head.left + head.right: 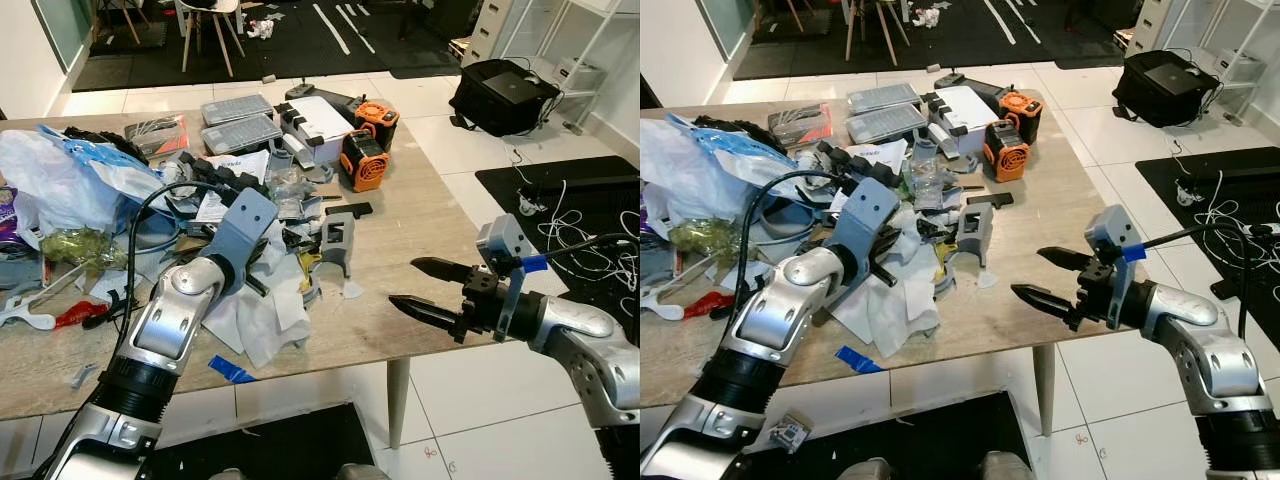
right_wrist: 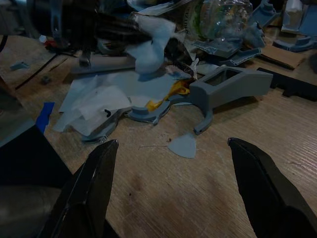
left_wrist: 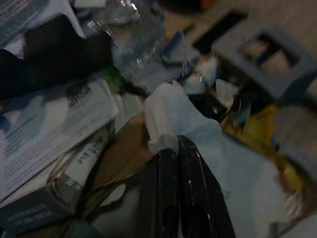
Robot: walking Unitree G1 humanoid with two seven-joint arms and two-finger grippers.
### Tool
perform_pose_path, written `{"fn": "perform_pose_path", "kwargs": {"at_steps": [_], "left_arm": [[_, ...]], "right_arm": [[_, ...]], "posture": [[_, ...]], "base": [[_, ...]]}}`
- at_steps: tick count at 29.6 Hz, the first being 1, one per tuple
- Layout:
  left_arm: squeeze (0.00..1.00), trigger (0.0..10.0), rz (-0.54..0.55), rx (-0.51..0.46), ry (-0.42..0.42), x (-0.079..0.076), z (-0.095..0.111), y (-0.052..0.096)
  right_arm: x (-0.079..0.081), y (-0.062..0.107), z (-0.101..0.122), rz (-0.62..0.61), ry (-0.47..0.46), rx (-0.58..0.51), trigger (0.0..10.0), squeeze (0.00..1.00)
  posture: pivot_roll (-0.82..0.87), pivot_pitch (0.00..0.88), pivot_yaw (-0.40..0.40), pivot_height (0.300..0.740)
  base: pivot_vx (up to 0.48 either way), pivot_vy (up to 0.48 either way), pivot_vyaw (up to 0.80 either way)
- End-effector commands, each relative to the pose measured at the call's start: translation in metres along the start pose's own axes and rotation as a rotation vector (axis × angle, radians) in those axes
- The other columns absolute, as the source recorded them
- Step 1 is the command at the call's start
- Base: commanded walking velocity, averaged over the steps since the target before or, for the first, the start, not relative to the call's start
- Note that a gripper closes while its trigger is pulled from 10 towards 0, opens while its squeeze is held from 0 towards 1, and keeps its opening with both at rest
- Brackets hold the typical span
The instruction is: Picking trash to rubbish bin
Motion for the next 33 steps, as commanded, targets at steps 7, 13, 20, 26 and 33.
{"fn": "perform_pose_path", "kwargs": {"at_steps": [7, 13, 20, 26, 33], "left_arm": [[0.00, 0.0, -0.163, -0.372, 0.225, -0.004, 0.046, 0.019], [0.00, 0.0, -0.258, -0.546, 0.352, -0.003, 0.064, 0.034], [0.00, 0.0, -0.331, -0.647, 0.493, -0.007, 0.065, 0.040], [0.00, 0.0, -0.314, -0.674, 0.575, -0.004, 0.062, 0.037], [0.00, 8.2, -0.335, -0.660, 0.627, -0.010, 0.049, 0.034]], "right_arm": [[-0.007, 0.001, 0.004, -0.046, 0.015, -0.024, 10.0, 0.00], [-0.009, 0.000, 0.005, -0.068, 0.018, -0.035, 10.0, 0.00], [-0.012, -0.006, 0.009, -0.110, 0.020, -0.072, 10.0, 0.00], [-0.015, -0.011, 0.013, -0.143, 0.014, -0.116, 10.0, 0.00], [-0.008, -0.019, 0.012, -0.115, -0.001, -0.141, 10.0, 0.00]], "posture": [[-0.10, 0.000, -0.005, 0.740], [-0.10, 0.000, -0.006, 0.740], [-0.10, 0.000, -0.008, 0.740], [-0.10, 0.000, -0.008, 0.740], [-0.10, 0.000, -0.010, 0.740]], "base": [[0.000, 0.000, 0.00], [0.000, 0.000, 0.00], [0.000, 0.000, 0.00], [0.000, 0.000, 0.00], [0.000, 0.000, 0.00]]}}
Point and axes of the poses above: a point about 5 cm out from each wrist's last joint towards the gripper, its own y axis pointing back from the gripper into the wrist, its own z axis along the axis of the wrist's last joint, x = y × z, the point moved 1 cm from there along -y, pointing out of the wrist towards the gripper, and after that the axes turned 2 degrees about y, right-handed, at the moved point
